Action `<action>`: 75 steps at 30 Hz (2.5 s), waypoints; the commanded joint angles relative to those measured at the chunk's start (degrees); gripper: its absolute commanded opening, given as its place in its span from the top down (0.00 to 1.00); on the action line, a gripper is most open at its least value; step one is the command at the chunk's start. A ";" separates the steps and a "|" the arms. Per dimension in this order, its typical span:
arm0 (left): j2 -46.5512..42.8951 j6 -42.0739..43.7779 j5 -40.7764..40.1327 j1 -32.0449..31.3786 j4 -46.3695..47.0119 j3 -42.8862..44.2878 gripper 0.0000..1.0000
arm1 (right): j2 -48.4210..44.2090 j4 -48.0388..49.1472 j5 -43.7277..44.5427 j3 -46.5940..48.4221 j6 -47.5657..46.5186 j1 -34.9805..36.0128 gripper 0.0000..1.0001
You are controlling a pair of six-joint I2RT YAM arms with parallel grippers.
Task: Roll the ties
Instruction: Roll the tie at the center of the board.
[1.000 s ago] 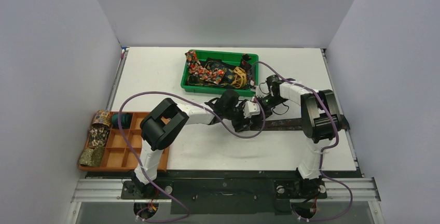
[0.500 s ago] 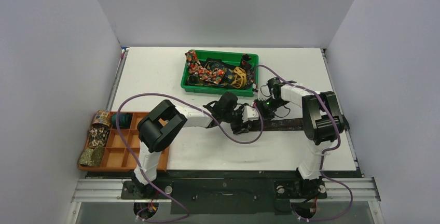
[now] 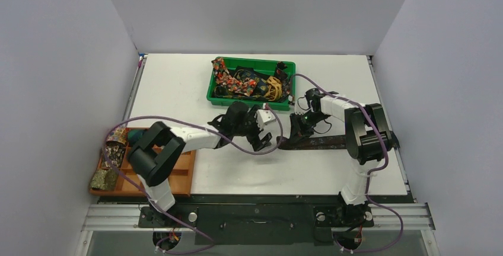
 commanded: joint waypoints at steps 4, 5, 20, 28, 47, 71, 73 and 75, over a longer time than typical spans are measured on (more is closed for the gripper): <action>-17.31 -8.40 -0.68 0.15 18.11 -13.04 0.03 | 1.07 4.44 8.11 -1.19 -5.27 3.50 1.00; -17.24 -8.26 2.29 0.85 17.56 -13.33 0.03 | 1.20 4.09 7.39 -0.90 -5.63 4.13 1.00; -0.22 -12.67 7.01 -0.81 51.88 -25.72 0.08 | 3.53 6.53 3.03 -1.90 -0.63 7.38 1.00; 14.01 -14.86 1.94 -4.12 69.03 -23.81 0.19 | 5.28 7.74 2.43 -2.86 2.88 7.27 1.00; 23.21 -19.76 3.02 -3.43 79.04 -23.86 0.53 | 6.11 10.21 5.00 -4.06 6.07 6.16 1.00; 9.87 -9.84 0.40 -3.31 41.85 -20.85 0.86 | -2.26 8.00 -0.26 -4.10 5.26 4.10 0.74; 7.83 -6.63 0.75 -3.30 31.18 -18.81 0.86 | -3.56 5.56 -1.26 -3.17 4.05 3.26 0.69; 6.20 -4.04 1.22 -3.13 21.71 -16.51 0.87 | -4.17 2.44 -2.87 -2.32 2.45 1.80 0.67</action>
